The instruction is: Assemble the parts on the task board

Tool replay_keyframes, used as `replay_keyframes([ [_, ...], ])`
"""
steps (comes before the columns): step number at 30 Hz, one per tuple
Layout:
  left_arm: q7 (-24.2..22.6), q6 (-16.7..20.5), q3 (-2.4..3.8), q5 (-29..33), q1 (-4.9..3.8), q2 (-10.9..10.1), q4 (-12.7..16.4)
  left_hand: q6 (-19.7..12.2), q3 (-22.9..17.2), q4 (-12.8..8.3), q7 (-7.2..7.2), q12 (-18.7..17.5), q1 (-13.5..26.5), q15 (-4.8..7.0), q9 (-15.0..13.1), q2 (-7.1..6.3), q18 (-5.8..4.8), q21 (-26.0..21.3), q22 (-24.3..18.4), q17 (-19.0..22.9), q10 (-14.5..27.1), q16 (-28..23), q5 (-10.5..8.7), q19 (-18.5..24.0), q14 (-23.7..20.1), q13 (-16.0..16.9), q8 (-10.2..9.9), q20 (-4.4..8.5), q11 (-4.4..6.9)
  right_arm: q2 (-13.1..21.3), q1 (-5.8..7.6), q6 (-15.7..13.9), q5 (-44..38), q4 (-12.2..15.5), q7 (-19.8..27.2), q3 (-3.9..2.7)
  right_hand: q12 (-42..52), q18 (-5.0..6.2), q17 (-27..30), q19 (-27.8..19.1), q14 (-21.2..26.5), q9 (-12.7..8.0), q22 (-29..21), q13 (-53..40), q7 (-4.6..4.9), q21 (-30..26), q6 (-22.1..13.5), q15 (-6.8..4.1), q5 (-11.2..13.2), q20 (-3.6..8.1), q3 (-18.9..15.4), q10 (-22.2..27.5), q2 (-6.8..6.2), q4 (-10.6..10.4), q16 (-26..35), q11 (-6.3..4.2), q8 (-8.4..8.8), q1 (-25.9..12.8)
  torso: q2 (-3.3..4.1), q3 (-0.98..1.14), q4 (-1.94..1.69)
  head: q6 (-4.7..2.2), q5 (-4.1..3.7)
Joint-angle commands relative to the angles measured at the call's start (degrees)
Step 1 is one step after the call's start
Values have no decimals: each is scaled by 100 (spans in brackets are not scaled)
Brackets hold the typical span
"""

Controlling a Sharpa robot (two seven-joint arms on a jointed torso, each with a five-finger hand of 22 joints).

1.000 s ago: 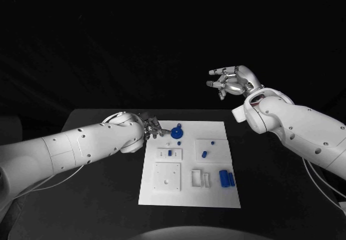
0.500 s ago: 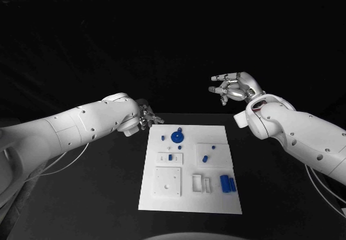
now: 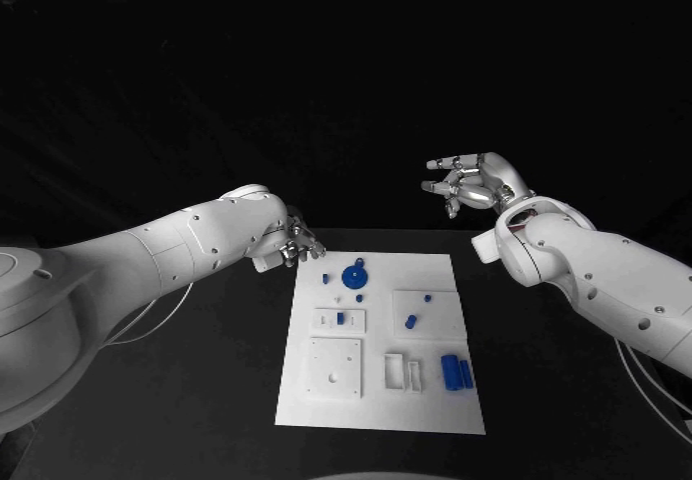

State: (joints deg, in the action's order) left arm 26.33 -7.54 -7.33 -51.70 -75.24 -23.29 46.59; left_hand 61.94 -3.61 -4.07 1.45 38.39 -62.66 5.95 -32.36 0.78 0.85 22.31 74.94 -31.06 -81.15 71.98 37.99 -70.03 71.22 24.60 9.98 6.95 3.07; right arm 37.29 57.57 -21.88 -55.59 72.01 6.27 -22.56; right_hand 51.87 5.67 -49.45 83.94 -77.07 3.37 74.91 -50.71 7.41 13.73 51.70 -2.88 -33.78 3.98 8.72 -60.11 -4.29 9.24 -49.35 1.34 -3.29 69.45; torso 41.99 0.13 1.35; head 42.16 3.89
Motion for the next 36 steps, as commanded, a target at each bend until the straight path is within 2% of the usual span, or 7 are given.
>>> replay_keyframes([
  [1, -35, -370, -15, -115, 1, 78, -114, -46, 44, 6, -38, 54, 115, 17, -253, 1, -60, 37, 114, 17, 35, 47, -85, 40, -31, 23, 100, 20, 12, -16, 0, 85, 2, 0, 23, -4, 9, 91, 4, 145, 25, 7, 164, 5, 13, -20, -8, -2, -35, -1, 9, 27, -5, -11, 1, -14, -9, -48, 45, -11, 41, -19, 17],
  [5, -48, -341, -45, -238, 7, 154, -238, -67, 212, 295, -101, 170, 185, 39, -796, -83, -72, 96, 118, 13, 21, 151, -449, 23, -19, 91, 309, 41, 48, -24, 5, 85, 4, 5, 21, -4, 9, 91, 4, 145, 25, 7, 164, 5, 13, -20, -8, -2, -35, -1, 9, 27, -5, -11, 1, -14, -9, -48, 65, -14, 54, -18, 28],
  [8, -61, -339, -73, -305, 20, 210, -316, -64, 327, 569, -105, 218, 247, 44, -987, -162, -72, 134, 118, 15, -5, 197, -875, 16, -3, 114, 320, 45, 50, -27, 9, 82, 4, 13, 21, -4, 6, 93, 5, 141, 28, 7, 159, 8, 13, -42, -20, -1, -34, -3, 2, 28, -7, -15, 2, -14, -9, -49, 80, -19, 61, -24, 32],
  [11, -71, -362, -91, -333, 46, 259, -372, -28, 359, 941, -94, 247, 295, 42, -1107, -320, -69, 174, 118, 15, -31, 231, -1515, 16, 4, 125, 296, 45, 43, -30, 13, 80, 4, 18, 20, -4, 6, 93, 5, 141, 28, 7, 159, 8, 13, -42, -20, -1, -34, -3, 2, 28, -7, -15, 2, -14, -9, -49, 83, -19, 68, -22, 32],
  [14, -76, -395, -106, -348, 75, 301, -415, 18, 214, 1348, -88, 262, 237, 40, -1244, -511, -60, 222, 116, 19, -37, 262, -1717, 33, 3, 130, 221, 40, 38, -33, 17, 80, 4, 22, 20, -4, 6, 93, 5, 141, 28, 7, 159, 8, 13, -42, -20, -1, -34, -3, 2, 28, -7, -15, 2, -14, -9, -49, 80, -19, 73, -16, 28],
  [25, -96, -556, -139, -465, 145, 360, -576, 52, 230, 1402, -85, 260, 185, 38, -1341, -487, -56, 256, 112, 33, -33, 270, -1716, 55, -9, 126, 114, 38, 34, -28, 24, 78, 4, 37, 20, -4, 6, 93, 5, 141, 28, 7, 159, 8, 13, -42, -20, -1, -34, -3, 2, 28, -7, -15, 2, -14, -9, -49, 77, -16, 59, 2, 1],
  [36, -173, -599, -155, -338, 239, 371, -671, 66, 385, 1103, -88, 250, 187, 37, -1392, -260, -54, 260, 110, 56, -30, 266, -1619, 63, -20, 116, 20, 36, 29, -21, 29, 76, 4, 53, 20, -4, 6, 93, 5, 141, 28, 7, 159, 8, 13, -42, -20, -1, -34, -3, 2, 28, -7, -15, 2, -14, -9, -49, 83, -25, 60, 21, -21],
])
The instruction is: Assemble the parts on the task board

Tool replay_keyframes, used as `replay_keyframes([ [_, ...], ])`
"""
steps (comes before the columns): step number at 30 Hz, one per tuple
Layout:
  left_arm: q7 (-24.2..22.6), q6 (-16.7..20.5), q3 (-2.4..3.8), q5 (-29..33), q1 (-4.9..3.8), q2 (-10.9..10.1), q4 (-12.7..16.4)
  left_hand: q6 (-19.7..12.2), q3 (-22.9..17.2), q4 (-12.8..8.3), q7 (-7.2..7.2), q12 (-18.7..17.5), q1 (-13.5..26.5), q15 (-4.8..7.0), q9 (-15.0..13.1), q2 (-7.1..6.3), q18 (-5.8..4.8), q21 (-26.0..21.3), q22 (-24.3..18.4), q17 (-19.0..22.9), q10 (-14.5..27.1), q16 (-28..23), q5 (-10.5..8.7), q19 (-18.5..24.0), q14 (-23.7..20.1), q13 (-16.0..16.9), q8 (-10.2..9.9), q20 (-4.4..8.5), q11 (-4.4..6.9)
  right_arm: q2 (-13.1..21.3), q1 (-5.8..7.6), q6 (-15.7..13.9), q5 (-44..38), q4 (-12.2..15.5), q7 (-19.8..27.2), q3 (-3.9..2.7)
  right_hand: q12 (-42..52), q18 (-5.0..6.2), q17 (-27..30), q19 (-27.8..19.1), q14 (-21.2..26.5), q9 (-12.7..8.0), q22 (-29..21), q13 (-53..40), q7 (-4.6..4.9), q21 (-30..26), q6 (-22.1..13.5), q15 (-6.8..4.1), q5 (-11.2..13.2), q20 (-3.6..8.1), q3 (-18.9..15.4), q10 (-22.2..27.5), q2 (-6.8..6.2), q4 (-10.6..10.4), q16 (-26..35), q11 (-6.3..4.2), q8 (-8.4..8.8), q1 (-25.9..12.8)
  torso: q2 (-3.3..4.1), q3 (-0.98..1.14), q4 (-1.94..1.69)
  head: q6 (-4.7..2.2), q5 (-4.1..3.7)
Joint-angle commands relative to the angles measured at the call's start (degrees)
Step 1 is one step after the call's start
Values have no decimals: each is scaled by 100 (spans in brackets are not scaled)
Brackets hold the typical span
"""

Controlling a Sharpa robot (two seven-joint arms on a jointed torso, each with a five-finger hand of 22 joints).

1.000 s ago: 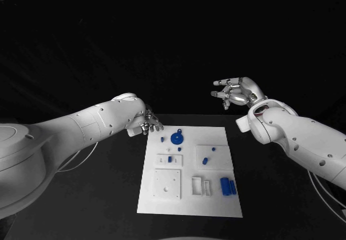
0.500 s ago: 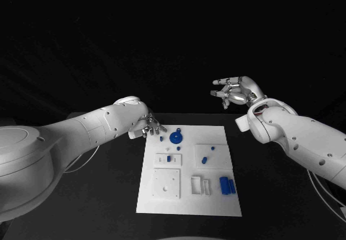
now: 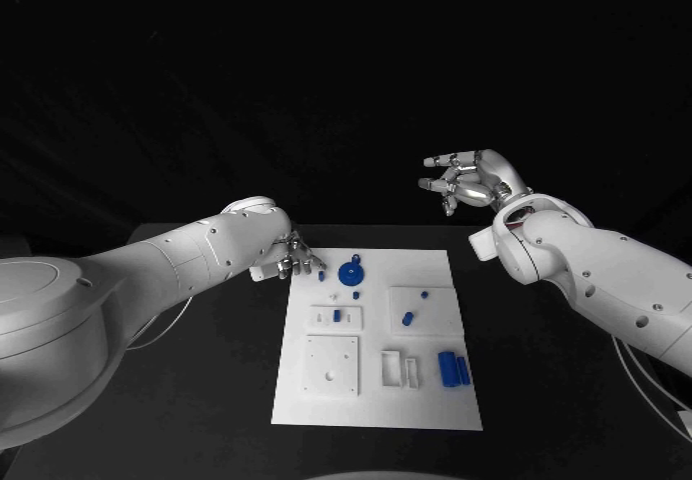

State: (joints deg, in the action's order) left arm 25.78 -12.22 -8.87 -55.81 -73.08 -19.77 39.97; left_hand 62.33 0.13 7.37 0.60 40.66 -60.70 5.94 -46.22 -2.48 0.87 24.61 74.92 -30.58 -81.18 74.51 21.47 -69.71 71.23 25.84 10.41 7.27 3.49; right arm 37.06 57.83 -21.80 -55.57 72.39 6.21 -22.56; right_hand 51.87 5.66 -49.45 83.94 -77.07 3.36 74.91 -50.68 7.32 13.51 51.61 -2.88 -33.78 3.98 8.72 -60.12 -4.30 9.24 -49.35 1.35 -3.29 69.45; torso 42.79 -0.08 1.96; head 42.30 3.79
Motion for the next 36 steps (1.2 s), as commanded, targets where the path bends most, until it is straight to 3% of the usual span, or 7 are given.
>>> replay_keyframes([
  [1, -130, -132, -1, 94, 35, 21, -17, 27, 15, -48, -2, 25, -7, 38, -6, 69, -56, 29, 112, 8, -30, 14, 33, 32, -20, -8, -25, 3, -12, 2, 4, 68, 3, 16, 26, -4, 6, 93, 5, 141, 28, 7, 160, 5, 22, -19, -10, -1, -34, -3, 2, 29, -7, -15, 2, -15, -9, -49, 4, -6, 0, 8, -14],
  [12, -213, -45, -1, 204, 100, 39, -83, 21, 42, -50, 3, 21, 40, 37, -11, 76, -54, 25, 111, 14, -29, 13, 5, 27, -17, -12, -40, 4, -16, -5, 9, 67, 3, 19, 28, -4, 11, 93, 4, 149, 22, 8, 164, 8, 21, -3, 6, -2, -42, -2, -8, 25, -7, -31, -2, -15, -10, -45, 9, 3, -5, 20, -22],
  [36, -268, 90, 9, 257, 107, 54, -56, 51, 59, -117, -10, 12, 4, 45, -7, 174, -53, 15, 110, 20, -57, 12, 9, 2, 4, -21, -51, 11, -6, -18, 9, 70, 2, 3, 21, -4, 17, 93, 4, 154, 20, 8, 166, 7, 19, 7, 16, -3, -40, 0, -1, 19, -8, -32, -4, -18, -10, -42, 7, 11, -5, 40, -37],
])
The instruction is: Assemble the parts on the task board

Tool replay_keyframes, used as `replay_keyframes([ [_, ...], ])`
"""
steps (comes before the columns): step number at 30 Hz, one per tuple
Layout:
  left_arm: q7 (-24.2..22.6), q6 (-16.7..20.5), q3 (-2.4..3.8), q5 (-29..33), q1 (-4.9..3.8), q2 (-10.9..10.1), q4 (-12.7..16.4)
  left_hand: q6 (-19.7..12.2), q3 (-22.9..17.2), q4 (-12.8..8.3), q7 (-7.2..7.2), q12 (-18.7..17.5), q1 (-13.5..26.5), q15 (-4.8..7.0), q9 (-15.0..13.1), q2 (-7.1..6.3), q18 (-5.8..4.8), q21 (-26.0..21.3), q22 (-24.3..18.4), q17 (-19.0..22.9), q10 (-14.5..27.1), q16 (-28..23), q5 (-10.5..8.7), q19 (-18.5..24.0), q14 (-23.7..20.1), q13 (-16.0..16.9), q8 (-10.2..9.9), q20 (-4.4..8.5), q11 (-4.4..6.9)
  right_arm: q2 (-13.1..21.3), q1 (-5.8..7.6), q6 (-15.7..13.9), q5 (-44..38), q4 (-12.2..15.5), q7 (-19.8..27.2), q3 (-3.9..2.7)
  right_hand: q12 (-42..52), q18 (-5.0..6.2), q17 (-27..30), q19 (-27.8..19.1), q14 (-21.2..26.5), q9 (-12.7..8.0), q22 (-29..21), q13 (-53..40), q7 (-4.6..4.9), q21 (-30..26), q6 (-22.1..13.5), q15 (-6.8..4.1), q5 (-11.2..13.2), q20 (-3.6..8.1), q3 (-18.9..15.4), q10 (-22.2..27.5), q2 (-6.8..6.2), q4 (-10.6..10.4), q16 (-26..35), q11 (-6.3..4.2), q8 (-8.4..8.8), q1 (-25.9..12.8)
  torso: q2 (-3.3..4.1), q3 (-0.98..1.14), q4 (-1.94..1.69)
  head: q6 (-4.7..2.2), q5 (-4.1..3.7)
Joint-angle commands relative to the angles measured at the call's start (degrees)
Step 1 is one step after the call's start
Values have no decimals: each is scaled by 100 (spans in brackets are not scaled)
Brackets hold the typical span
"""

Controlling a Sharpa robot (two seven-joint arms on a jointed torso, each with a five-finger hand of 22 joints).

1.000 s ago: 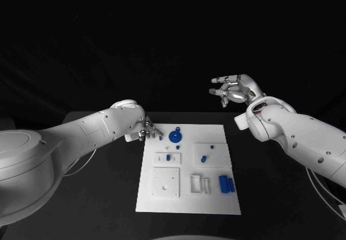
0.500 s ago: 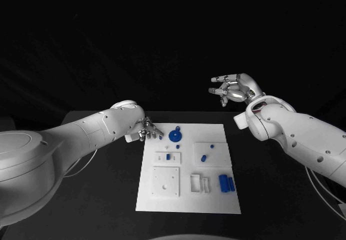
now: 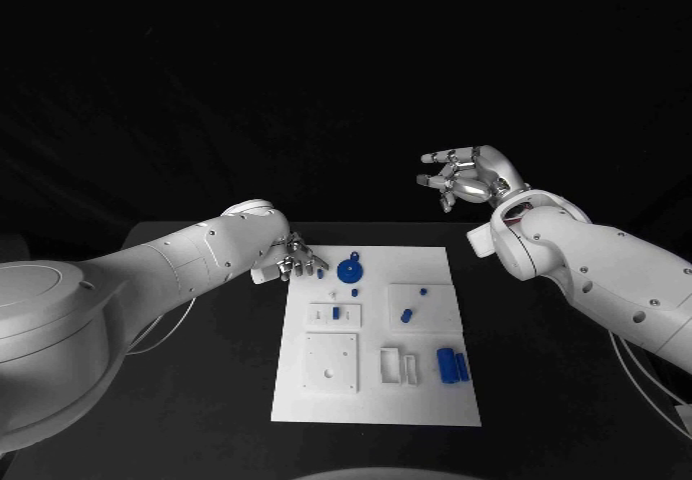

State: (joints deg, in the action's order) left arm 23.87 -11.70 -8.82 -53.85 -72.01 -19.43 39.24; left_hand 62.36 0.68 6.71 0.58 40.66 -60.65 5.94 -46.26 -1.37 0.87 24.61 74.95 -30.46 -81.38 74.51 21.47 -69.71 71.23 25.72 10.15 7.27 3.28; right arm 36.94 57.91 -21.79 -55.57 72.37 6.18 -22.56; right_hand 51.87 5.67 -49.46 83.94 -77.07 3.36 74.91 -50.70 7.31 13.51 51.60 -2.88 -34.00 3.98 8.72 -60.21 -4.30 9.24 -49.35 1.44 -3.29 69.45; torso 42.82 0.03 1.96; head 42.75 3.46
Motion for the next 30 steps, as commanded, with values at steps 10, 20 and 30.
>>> replay_keyframes([
  [10, -79, -4, 5, 67, 1, 60, -26, 57, 42, -238, -19, 12, -130, 46, 12, 199, -55, 9, 109, 2, -40, 18, 18, 3, 2, -6, -42, 11, 21, -13, 1, 71, 1, 6, 21, -4, 17, 93, 4, 154, 20, 8, 166, 9, 20, 7, 16, -3, -17, 0, -1, 28, -8, -32, -4, -27, -10, -43, 7, -2, 2, -11, 4],
  [20, -81, -16, 4, 68, 11, 118, -126, 62, 65, -368, -26, 12, -212, 49, 26, 299, -54, 11, 108, 1, -41, 19, 20, 2, 5, -4, -54, 12, 25, -21, 1, 76, 1, 8, 20, -4, 17, 93, 4, 154, 20, 8, 166, 9, 20, 7, 16, -3, -17, 0, -1, 28, -8, -32, -4, -27, -10, -43, 9, -4, 4, -6, -22],
  [30, -95, -28, 4, 84, 52, 177, -229, 54, 71, -430, -27, 11, -251, 49, 32, 409, -55, 10, 108, 2, -40, 18, -4, 3, 4, -4, -61, 13, 25, -34, 3, 81, 1, 5, 20, -4, 20, 93, 1, 156, 15, 9, 164, 8, 20, 5, 30, -5, -20, 1, 12, 20, -6, -28, -7, -29, -10, -49, 10, 1, 4, -11, -43],
])
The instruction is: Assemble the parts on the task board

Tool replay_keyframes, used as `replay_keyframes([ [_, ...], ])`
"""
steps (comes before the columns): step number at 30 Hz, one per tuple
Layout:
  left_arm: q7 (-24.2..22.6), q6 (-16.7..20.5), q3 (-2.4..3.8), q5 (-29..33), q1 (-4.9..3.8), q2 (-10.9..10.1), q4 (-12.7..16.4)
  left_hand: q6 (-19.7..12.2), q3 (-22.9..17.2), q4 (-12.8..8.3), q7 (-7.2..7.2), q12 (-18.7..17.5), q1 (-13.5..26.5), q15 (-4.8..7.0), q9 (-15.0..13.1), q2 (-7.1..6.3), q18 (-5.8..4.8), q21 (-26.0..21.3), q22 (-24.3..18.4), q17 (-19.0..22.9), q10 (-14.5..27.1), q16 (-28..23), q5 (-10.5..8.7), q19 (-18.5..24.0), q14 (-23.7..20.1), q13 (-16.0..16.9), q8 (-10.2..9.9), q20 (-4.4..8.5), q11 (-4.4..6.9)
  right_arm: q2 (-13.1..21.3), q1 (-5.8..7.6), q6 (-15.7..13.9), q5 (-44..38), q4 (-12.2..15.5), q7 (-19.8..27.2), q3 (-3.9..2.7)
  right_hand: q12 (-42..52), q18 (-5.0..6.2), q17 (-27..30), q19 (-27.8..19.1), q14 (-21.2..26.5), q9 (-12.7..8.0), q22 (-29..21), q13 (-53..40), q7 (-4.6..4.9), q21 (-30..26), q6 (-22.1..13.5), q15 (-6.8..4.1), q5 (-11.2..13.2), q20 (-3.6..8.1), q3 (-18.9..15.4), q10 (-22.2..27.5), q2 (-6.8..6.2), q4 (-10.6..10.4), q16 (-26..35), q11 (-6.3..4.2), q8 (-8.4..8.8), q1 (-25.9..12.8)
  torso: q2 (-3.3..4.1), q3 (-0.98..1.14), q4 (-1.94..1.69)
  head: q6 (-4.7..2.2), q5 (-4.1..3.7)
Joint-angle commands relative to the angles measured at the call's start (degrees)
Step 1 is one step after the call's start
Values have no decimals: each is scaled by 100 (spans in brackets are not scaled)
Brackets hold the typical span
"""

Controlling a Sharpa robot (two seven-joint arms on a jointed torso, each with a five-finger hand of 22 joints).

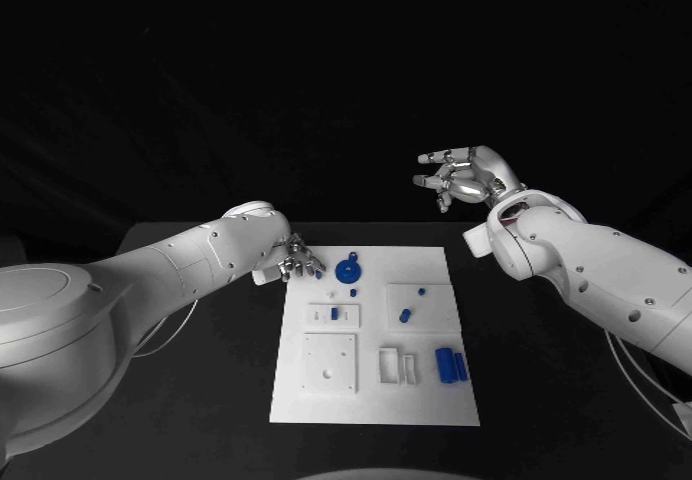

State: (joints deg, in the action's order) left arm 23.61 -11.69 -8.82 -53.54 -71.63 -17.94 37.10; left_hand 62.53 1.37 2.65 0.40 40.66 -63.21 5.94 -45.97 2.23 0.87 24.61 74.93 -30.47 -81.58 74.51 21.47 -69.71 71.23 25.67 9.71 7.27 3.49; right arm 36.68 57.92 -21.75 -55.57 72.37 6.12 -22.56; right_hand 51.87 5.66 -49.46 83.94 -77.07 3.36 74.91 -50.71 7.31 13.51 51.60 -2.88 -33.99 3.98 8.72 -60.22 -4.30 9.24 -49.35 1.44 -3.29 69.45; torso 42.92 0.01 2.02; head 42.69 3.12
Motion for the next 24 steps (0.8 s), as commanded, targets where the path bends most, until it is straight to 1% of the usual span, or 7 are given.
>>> replay_keyframes([
  [1, -71, -33, 3, 59, 20, 34, -26, 36, 2, -25, -9, 11, 6, 49, 4, 52, -55, 10, 110, 2, -20, 18, -7, 3, 4, 1, -17, 13, 4, -10, 2, 78, 0, 5, 26, -4, 20, 93, 2, 156, 15, 9, 165, 10, 20, 5, 31, -5, -22, 1, 12, 21, -6, -28, -7, -29, -10, -49, -1, 2, -2, -6, -11],
  [5, -80, -45, 3, 71, 40, 52, -61, 37, 14, -25, -9, 13, 11, 49, 4, 50, -55, 12, 111, 2, -21, 19, -20, 1, 4, 2, -17, 13, 4, -13, 2, 78, 0, 4, 26, -4, 20, 93, 2, 156, 15, 9, 165, 10, 20, 5, 31, -5, -22, 1, 12, 21, -6, -28, -7, -29, -10, -49, -1, 5, -6, -1, -14],
  [11, -92, -58, 3, 81, 52, 70, -94, 35, 12, -38, -10, 14, -6, 50, 6, 66, -55, 13, 111, 1, -19, 20, -24, 1, 5, 3, -18, 13, 4, -17, 3, 80, 0, 1, 26, -4, 20, 93, 2, 156, 15, 9, 165, 10, 20, 5, 31, -5, -22, 1, 12, 21, -6, -28, -7, -29, -10, -49, -3, 0, -11, -4, -19],
  [16, -106, -51, 3, 88, 56, 74, -110, 30, -1, -50, -10, 12, -26, 50, 10, 98, -55, 13, 111, 3, -16, 18, -26, 3, 4, 2, -22, 13, 5, -20, 5, 83, 0, -2, 26, -4, 20, 93, 2, 156, 15, 9, 165, 10, 20, 5, 31, -5, -22, 1, 12, 21, -6, -28, -7, -29, -10, -49, 0, 0, -13, -3, -17],
  [19, -121, -36, 3, 94, 57, 66, -106, 22, -67, -104, -16, 12, -123, 52, 18, 179, -55, 15, 112, 4, -16, 17, 9, 4, 3, 2, -29, 14, 9, -19, 5, 85, 0, -5, 25, -4, 20, 93, 2, 156, 15, 9, 165, 10, 20, 5, 31, -5, -22, 1, 12, 21, -6, -28, -7, -29, -10, -49, -2, -2, -16, -1, -19],
  [21, -127, -26, 4, 113, 57, 59, -100, 4, -162, -175, -17, 10, -247, 54, 29, 270, -56, 16, 112, 5, -14, 15, 93, 6, 3, 1, -41, 16, 10, -19, 5, 87, 0, -6, 25, -4, 20, 93, 2, 156, 15, 9, 165, 10, 20, 5, 31, -5, -22, 1, 12, 21, -6, -28, -7, -29, -10, -49, -2, -3, -17, 0, -17],
  [24, -128, -23, 4, 145, 57, 48, -87, -11, -278, -278, -15, 7, -380, 54, 45, 354, -55, 16, 112, 5, -13, 16, 158, 9, 3, -1, -54, 17, 9, -17, 6, 87, 0, -8, 23, -4, 23, 92, -1, 161, 12, 10, 166, 7, 16, 16, 59, -7, -23, 3, 13, 15, -5, -31, -8, -32, -12, -56, 0, -3, -19, -4, -7],
])
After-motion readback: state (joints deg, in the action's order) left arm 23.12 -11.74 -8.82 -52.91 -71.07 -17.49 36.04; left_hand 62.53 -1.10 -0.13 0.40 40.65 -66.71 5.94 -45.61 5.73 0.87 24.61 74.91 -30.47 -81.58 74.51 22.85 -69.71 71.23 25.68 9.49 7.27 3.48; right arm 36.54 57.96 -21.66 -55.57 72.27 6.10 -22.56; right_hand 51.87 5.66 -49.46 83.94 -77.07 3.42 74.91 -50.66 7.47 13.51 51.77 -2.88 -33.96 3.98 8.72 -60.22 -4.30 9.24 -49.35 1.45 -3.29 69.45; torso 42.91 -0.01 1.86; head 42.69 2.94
